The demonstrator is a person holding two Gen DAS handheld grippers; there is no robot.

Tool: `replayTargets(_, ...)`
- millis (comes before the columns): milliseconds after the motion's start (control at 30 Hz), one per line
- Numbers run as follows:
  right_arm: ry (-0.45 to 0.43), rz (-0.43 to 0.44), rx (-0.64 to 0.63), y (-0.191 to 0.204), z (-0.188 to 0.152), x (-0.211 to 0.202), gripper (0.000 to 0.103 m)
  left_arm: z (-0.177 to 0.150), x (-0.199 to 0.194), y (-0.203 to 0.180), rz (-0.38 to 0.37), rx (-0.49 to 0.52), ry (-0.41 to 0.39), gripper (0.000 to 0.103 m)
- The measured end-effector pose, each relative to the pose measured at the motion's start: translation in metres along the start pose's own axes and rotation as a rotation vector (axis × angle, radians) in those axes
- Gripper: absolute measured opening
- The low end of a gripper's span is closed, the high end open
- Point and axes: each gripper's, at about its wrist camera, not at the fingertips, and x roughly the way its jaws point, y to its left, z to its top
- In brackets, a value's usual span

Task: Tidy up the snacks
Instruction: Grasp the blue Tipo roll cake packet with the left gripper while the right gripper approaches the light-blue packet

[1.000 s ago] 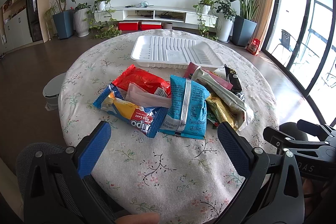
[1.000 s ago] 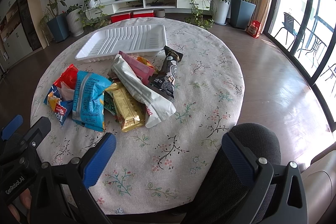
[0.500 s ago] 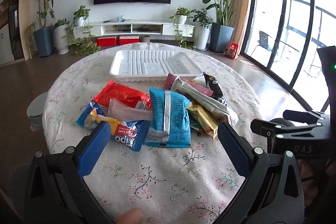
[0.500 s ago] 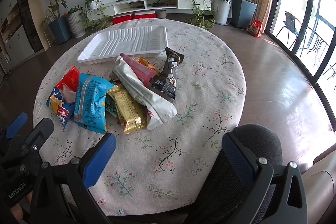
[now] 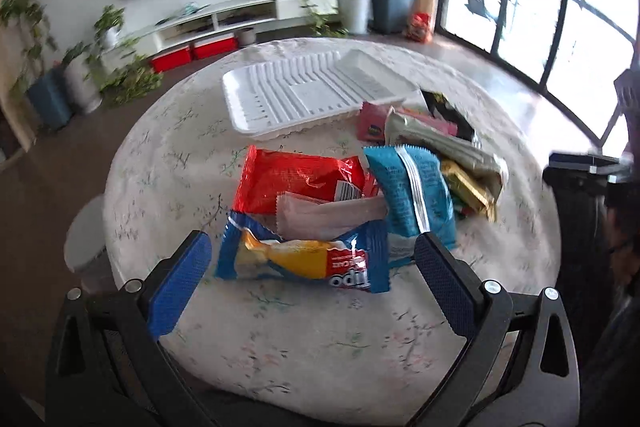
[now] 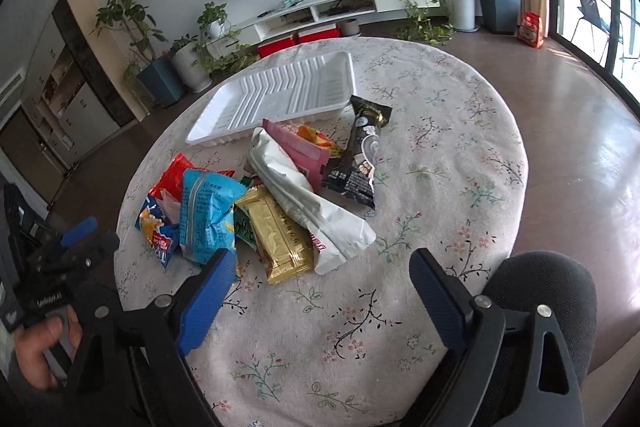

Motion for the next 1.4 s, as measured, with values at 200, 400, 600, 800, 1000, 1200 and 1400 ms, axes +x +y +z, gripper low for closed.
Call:
replayTargets(200, 0.044, 0.043, -0.009, -0.002, -0.001, 0.012, 0.091, 0.008, 0.03, -0.005, -0.075, 0.38, 0.074, 0.101)
replayTargets(400, 0.074, 0.037, 0.013, -0.011, 0.0, 0.019, 0.091, 0.007, 0.059, -0.01, -0.157, 0.532, 0.147, 0.06)
replayTargets(600, 0.078, 0.069, 0.063, -0.019, 0.0, 0.021, 0.091, -0.007, 0.067, -0.01, -0.185, 0.595, 0.219, 0.059)
replayTargets(800, 0.091, 0.088, 0.066, -0.016, -0.002, 0.024, 0.091, -0.024, 0.069, -0.02, -0.189, 0.716, 0.289, 0.059)
replayTargets(1000, 0.096, 0.089, 0.062, -0.014, -0.003, 0.024, 0.091, -0.022, 0.069, -0.026, -0.175, 0.726, 0.293, 0.059)
replayTargets(1200, 0.107, 0.097, 0.047, -0.01, -0.005, 0.027, 0.09, -0.02, 0.089, -0.016, -0.191, 0.686, 0.334, 0.058)
replayTargets(1400, 0.114, 0.099, 0.044, -0.009, -0.005, 0.031, 0.085, -0.019, 0.098, -0.027, -0.218, 0.662, 0.371, 0.035)
